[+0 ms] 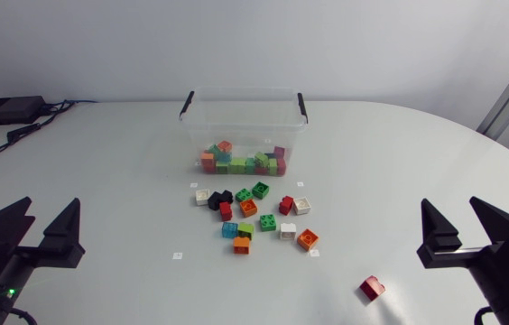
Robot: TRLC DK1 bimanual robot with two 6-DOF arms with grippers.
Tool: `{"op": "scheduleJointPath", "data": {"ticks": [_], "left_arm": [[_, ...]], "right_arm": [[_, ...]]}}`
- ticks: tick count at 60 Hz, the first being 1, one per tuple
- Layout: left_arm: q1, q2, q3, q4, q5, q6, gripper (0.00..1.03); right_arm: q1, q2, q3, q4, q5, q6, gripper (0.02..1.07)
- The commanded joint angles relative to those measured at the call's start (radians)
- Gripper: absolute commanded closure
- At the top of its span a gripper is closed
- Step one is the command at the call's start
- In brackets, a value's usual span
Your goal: Place the duplo bricks in the container
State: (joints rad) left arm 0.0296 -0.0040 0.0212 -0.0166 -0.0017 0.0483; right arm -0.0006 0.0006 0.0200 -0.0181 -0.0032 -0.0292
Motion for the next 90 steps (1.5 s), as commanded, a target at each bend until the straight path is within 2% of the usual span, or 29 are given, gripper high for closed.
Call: {"op": "scheduleJointPath", "data": {"ticks": [1, 30, 49, 70, 79, 85, 90], "left_arm": [[0.001, -0.007, -0.02, 0.006, -0.001, -0.013, 0.04], [0.007, -0.011, -0.018, 0.014, -0.001, -0.011, 0.04], [0.02, 0.01, 0.117, -0.04, -0.001, -0.008, 0.04], [-0.014, 0.289, 0.302, -0.057, 0.006, -0.007, 0.05], [-0.056, 0.452, 0.375, -0.089, 0.009, -0.005, 0.07], [-0.08, 0.529, 0.419, -0.111, 0.009, 0.056, 0.08], [-0.099, 0.585, 0.444, -0.118, 0.012, 0.061, 0.11]], "right_arm": [[0.007, -0.004, -0.02, 0.009, -0.006, 0.014, 0.07], [0.016, -0.007, -0.02, 0.012, -0.006, 0.029, 0.07], [0.03, -0.005, 0.021, 0.001, 0.003, 0.034, 0.07], [0.03, 0.087, 0.129, -0.033, 0.005, 0.031, 0.07], [0.031, 0.148, 0.164, -0.033, 0.012, 0.031, 0.07], [0.039, 0.202, 0.196, -0.049, 0.017, 0.031, 0.07], [0.048, 0.259, 0.235, -0.071, 0.02, 0.031, 0.07]]}}
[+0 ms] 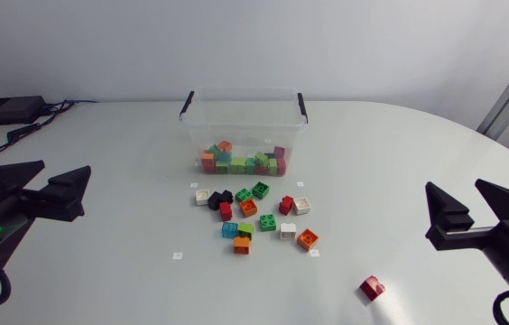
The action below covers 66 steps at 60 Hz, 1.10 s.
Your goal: Place the duplo bricks in the container
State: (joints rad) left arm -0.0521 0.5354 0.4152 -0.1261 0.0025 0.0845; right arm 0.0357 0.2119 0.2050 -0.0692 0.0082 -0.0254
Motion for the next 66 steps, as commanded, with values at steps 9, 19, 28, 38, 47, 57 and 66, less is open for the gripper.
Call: {"op": "scheduleJointPath", "data": {"ticks": [9, 19, 28, 38, 47, 57, 66], "left_arm": [[-0.034, 0.196, 0.139, -0.076, 0.024, 0.029, 0.11], [-0.02, 0.374, 0.229, -0.147, 0.1, 0.043, 0.12], [-0.025, 0.574, 0.323, -0.191, 0.11, 0.126, 0.12], [-0.032, 0.716, 0.399, -0.195, 0.116, 0.308, 0.12], [-0.046, 0.816, 0.448, -0.191, 0.139, 0.383, 0.12], [-0.051, 0.945, 0.484, -0.214, 0.266, 0.597, 0.11], [-0.032, 1.052, 0.513, -0.236, 0.43, 0.741, 0.11]], "right_arm": [[0.02, 0.122, 0.1, -0.047, 0.016, 0.028, 0.07], [0.099, 0.181, 0.139, -0.096, 0.085, 0.027, 0.07], [0.118, 0.288, 0.209, -0.182, 0.099, 0.028, 0.07], [0.118, 0.408, 0.287, -0.274, 0.101, 0.022, 0.07], [0.118, 0.5, 0.347, -0.36, 0.088, 0.019, 0.07], [0.118, 0.56, 0.378, -0.377, 0.068, -0.091, 0.13], [0.119, 0.593, 0.407, -0.431, 0.068, -0.243, 0.13]]}}
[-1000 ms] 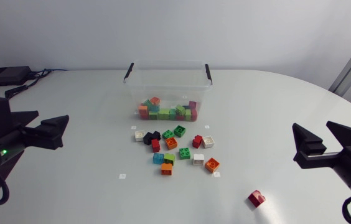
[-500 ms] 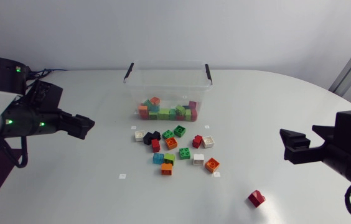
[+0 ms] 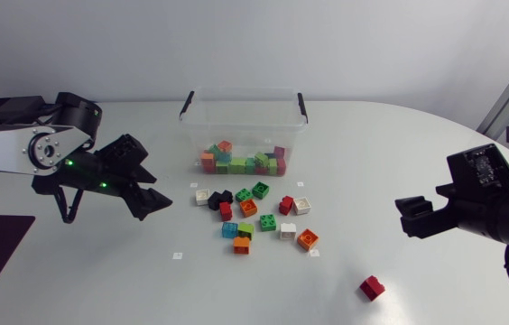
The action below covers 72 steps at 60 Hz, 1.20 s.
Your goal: Place the duplo bricks in the container
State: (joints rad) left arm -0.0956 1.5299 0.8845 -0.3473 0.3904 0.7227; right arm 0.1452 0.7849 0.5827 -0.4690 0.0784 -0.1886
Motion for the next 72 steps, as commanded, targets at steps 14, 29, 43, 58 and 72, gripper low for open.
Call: {"op": "scheduleJointPath", "data": {"ticks": [14, 29, 43, 58, 72], "left_arm": [[0.042, 0.196, 0.128, -0.053, 0.166, 0.23, 0.12], [0.053, 0.371, 0.238, -0.073, 0.235, 0.392, 0.12], [0.046, 0.467, 0.323, -0.075, 0.304, 0.426, 0.12], [0.028, 0.562, 0.396, -0.075, 0.306, 0.445, 0.16], [0.008, 0.585, 0.419, -0.075, 0.308, 0.443, 0.21]], "right_arm": [[0.031, 0.114, 0.069, -0.14, -0.078, -0.172, 0.13], [0.01, 0.14, 0.032, -0.12, -0.203, -0.232, 0.13], [-0.001, 0.14, 0.008, -0.109, -0.227, -0.273, 0.13], [0.007, 0.169, -0.02, -0.094, -0.269, -0.299, 0.13], [0.022, 0.208, -0.026, -0.109, -0.27, -0.302, 0.19]]}}
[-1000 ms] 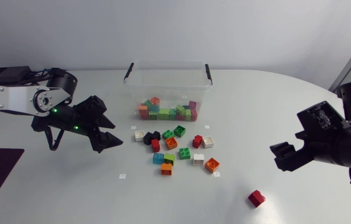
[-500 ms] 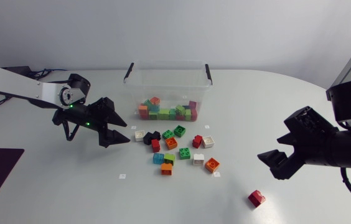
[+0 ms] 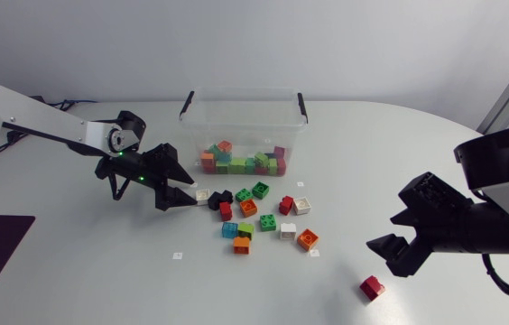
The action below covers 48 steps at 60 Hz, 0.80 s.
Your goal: Place the duplo bricks in the container
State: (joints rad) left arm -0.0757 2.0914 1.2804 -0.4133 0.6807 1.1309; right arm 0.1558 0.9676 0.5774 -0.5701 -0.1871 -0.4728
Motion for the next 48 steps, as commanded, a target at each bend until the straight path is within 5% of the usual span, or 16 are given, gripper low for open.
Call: {"op": "scheduleJointPath", "data": {"ticks": [1, 33, 43, 48], "left_arm": [[-0.013, 0.025, 0.023, -0.009, 0.017, 0.035, 0.21], [-0.053, 0.007, -0.01, -0.01, 0.034, 0.04, 0.3], [-0.061, 0.004, -0.012, -0.01, 0.034, 0.049, 0.55], [-0.065, 0.007, -0.01, -0.027, 0.033, 0.053, 0.6]], "right_arm": [[0.014, 0.026, -0.021, -0.013, -0.003, -0.017, 0.2], [0.076, 0.143, -0.004, -0.132, 0.046, 0.042, 0.21], [0.093, 0.195, -0.004, -0.139, 0.069, 0.049, 0.26], [0.094, 0.221, -0.005, -0.139, 0.084, 0.049, 0.28]]}}
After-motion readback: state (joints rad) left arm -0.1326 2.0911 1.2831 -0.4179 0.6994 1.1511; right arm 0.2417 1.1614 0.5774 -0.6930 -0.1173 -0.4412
